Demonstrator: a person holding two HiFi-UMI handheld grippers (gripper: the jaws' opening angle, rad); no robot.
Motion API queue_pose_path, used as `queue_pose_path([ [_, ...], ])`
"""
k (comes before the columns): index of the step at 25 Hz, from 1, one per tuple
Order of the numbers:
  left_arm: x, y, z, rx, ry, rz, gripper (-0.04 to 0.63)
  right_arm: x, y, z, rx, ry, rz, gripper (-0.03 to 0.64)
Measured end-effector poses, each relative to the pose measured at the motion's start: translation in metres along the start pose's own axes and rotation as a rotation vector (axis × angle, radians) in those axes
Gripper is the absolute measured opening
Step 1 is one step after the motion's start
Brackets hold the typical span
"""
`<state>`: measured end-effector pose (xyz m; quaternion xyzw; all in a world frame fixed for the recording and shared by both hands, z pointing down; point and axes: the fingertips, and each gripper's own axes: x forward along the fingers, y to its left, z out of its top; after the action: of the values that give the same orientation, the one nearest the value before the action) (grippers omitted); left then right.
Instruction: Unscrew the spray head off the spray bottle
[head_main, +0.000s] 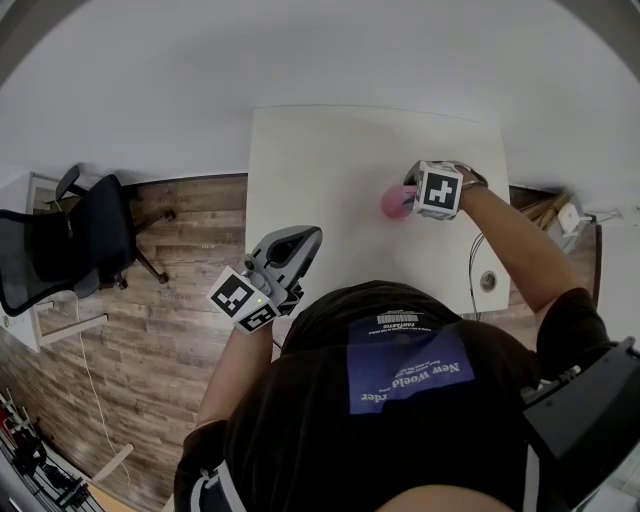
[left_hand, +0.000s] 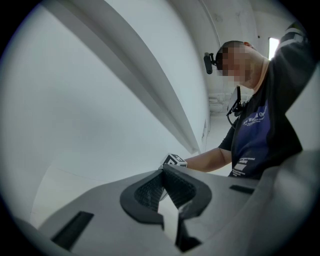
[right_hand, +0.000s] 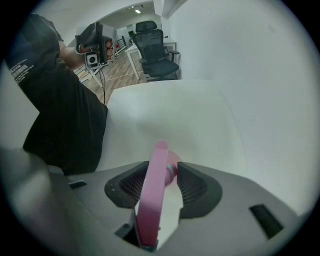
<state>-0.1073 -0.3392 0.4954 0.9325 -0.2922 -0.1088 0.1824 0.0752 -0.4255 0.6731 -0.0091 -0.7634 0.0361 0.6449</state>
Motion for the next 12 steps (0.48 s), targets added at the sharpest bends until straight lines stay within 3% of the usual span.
queue_pose_path([
  [8, 0.001, -0.001, 0.001, -0.004, 0.005, -0.013, 0.002, -0.007, 0.005, 0.001, 0.0, 0.008, 0.015, 0.156],
  [12, 0.001, 0.0, -0.001, -0.009, 0.011, -0.011, 0.002, -0.021, -0.001, 0.005, 0.023, -0.054, -0.002, 0.155],
])
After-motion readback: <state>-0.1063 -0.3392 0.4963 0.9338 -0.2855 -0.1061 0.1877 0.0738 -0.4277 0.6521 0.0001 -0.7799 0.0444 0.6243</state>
